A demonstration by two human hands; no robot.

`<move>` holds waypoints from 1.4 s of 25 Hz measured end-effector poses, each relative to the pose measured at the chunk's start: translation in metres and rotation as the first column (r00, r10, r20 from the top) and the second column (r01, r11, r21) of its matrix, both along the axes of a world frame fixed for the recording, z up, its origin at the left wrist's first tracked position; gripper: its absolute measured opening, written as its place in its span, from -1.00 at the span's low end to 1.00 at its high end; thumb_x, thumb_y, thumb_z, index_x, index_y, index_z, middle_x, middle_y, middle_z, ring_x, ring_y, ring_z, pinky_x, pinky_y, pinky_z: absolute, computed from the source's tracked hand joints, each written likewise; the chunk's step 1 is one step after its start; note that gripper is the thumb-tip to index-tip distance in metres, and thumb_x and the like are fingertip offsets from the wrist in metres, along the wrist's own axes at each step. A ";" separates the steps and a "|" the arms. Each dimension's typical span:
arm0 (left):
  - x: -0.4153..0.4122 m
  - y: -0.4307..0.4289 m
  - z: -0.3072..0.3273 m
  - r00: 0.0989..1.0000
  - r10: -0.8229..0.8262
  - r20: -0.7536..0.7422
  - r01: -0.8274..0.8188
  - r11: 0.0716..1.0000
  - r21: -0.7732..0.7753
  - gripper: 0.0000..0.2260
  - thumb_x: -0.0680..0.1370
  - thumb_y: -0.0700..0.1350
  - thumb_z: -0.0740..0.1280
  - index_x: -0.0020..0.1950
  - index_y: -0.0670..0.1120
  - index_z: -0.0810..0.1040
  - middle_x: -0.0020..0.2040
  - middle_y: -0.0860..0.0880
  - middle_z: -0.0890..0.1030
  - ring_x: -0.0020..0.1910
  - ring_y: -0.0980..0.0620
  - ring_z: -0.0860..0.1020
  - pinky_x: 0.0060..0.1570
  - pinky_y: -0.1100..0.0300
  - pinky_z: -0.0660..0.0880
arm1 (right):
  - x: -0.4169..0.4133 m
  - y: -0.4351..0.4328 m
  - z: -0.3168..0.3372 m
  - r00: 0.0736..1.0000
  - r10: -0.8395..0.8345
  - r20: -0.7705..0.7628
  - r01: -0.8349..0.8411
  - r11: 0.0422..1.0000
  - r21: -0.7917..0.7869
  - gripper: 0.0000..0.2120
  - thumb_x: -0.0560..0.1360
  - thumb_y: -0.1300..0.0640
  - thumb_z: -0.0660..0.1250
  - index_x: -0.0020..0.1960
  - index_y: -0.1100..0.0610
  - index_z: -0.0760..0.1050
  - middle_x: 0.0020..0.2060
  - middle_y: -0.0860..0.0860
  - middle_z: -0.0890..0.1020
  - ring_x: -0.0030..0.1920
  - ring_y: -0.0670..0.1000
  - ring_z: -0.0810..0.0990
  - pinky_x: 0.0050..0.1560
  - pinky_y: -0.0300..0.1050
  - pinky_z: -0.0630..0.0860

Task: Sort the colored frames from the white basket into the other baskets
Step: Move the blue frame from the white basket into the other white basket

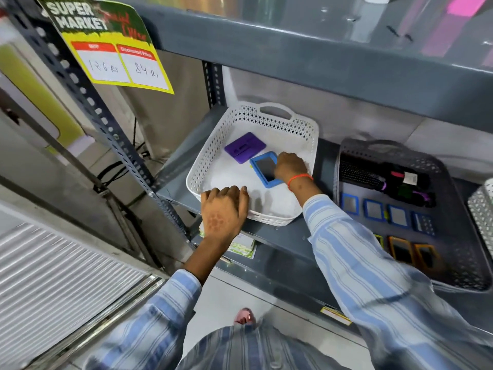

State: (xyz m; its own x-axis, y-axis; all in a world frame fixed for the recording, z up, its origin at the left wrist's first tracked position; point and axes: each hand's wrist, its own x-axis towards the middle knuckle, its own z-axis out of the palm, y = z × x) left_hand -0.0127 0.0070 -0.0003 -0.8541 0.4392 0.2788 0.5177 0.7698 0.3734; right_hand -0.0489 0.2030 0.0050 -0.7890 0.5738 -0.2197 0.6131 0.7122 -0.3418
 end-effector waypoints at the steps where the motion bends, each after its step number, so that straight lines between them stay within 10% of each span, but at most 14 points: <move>1: 0.000 -0.001 0.000 1.000 -0.002 -0.002 0.002 1.000 0.004 -0.56 0.58 0.06 -0.02 -0.34 -0.10 0.48 -0.35 -0.12 0.63 -0.28 -0.18 0.54 -0.06 0.00 0.36 | 0.001 -0.005 -0.002 1.000 0.020 0.013 -0.020 1.000 0.015 -0.61 0.54 0.06 0.25 0.29 0.25 0.44 0.26 0.25 0.54 0.27 0.25 0.50 0.26 0.03 0.45; 4: 0.000 -0.001 0.002 1.000 -0.007 0.011 0.007 1.000 -0.012 -0.55 0.59 0.06 -0.03 -0.34 -0.10 0.47 -0.35 -0.12 0.62 -0.28 -0.19 0.53 -0.06 -0.01 0.36 | 0.005 -0.019 -0.006 0.993 0.082 0.087 -0.086 0.995 0.041 -0.32 0.40 -0.22 0.35 0.32 0.23 0.40 0.26 0.22 0.50 0.29 0.20 0.44 0.29 0.01 0.39; 12: 0.015 0.010 0.008 0.998 -0.066 -0.019 0.065 0.997 -0.051 -0.64 0.61 0.04 0.06 -0.12 -0.12 0.57 -0.16 -0.14 0.67 -0.09 -0.19 0.55 -0.01 -0.01 0.35 | 0.050 -0.010 0.047 0.991 0.084 -0.106 -0.066 0.984 0.164 -0.39 0.30 -0.14 0.48 0.17 0.25 0.52 0.14 0.27 0.58 0.16 0.23 0.53 0.14 -0.03 0.47; 25: 0.199 0.171 0.017 0.841 -0.541 -0.014 0.537 0.838 -0.099 -0.69 0.61 0.01 0.15 0.06 -0.19 0.54 -0.03 -0.21 0.63 0.02 -0.23 0.52 0.00 -0.04 0.39 | 0.315 0.133 0.074 0.905 -0.382 -0.187 0.418 0.881 0.221 -0.42 0.31 -0.20 0.46 0.07 0.27 0.61 0.06 0.30 0.64 0.11 0.23 0.61 0.13 0.04 0.50; 35: 0.231 0.189 0.005 0.862 -0.505 0.039 0.500 0.836 -0.225 -0.49 0.61 0.11 -0.02 -0.12 -0.20 0.58 -0.16 -0.22 0.66 -0.05 -0.21 0.56 -0.03 -0.04 0.42 | 0.507 0.247 0.044 0.731 -0.682 0.003 0.666 0.714 0.217 -0.50 0.40 -0.01 0.42 0.18 0.34 0.51 0.12 0.33 0.62 0.14 0.29 0.59 0.16 0.07 0.51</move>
